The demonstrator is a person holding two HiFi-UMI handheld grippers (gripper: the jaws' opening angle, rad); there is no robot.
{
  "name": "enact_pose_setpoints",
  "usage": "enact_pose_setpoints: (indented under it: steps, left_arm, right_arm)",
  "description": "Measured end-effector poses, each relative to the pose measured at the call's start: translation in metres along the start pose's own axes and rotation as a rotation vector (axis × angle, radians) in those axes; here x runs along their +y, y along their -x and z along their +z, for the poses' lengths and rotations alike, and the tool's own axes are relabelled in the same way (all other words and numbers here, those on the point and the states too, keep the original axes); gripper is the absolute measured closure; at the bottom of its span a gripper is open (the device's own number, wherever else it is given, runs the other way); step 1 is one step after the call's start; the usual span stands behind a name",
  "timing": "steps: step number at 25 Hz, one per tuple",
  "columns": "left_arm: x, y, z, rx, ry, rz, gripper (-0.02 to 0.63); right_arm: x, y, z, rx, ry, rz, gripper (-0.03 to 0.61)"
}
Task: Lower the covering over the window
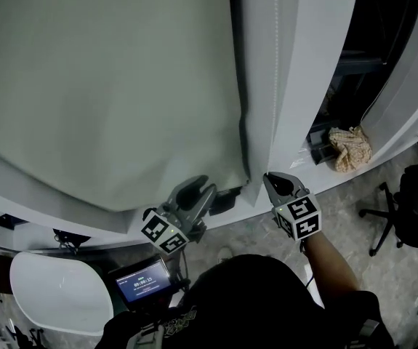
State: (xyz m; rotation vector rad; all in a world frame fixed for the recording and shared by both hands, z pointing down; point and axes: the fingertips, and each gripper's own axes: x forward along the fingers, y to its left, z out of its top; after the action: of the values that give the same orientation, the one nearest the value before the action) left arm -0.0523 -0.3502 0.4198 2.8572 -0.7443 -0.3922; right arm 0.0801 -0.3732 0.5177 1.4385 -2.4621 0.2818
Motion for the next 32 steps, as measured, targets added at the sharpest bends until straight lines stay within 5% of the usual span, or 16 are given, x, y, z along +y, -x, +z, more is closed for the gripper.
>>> enact_pose_setpoints:
  steps: [6,11,15,17,23,29,32]
  left_arm:
    - [-0.009,-0.025,-0.002,0.002,0.038,-0.061,0.512]
    - [-0.012,-0.034,-0.017,0.04,0.072,-0.078,0.514]
    - [-0.016,-0.034,-0.036,0.088,0.113,-0.097,0.515]
    - [-0.021,-0.034,-0.046,0.121,0.12,-0.121,0.517]
    - [-0.044,-0.036,-0.092,0.21,0.13,-0.204,0.523]
    - [-0.061,-0.038,-0.121,0.264,0.172,-0.204,0.528]
    - [-0.071,-0.037,-0.13,0.281,0.172,-0.188,0.531]
  right_arm:
    - [0.002,0.003,-0.032,0.04,-0.039,-0.01,0.571]
    - [-0.009,0.012,-0.032,0.058,0.031,-0.044,0.572]
    - [-0.041,0.048,-0.05,0.035,-0.111,-0.103,0.571]
    - [-0.046,0.063,-0.055,0.023,-0.142,-0.142,0.572]
    - [-0.074,0.116,-0.055,0.033,-0.007,-0.316,0.572]
    - [-0.134,0.189,-0.06,-0.077,-0.152,-0.496,0.572]
    - [-0.152,0.21,-0.053,-0.126,-0.133,-0.553,0.572]
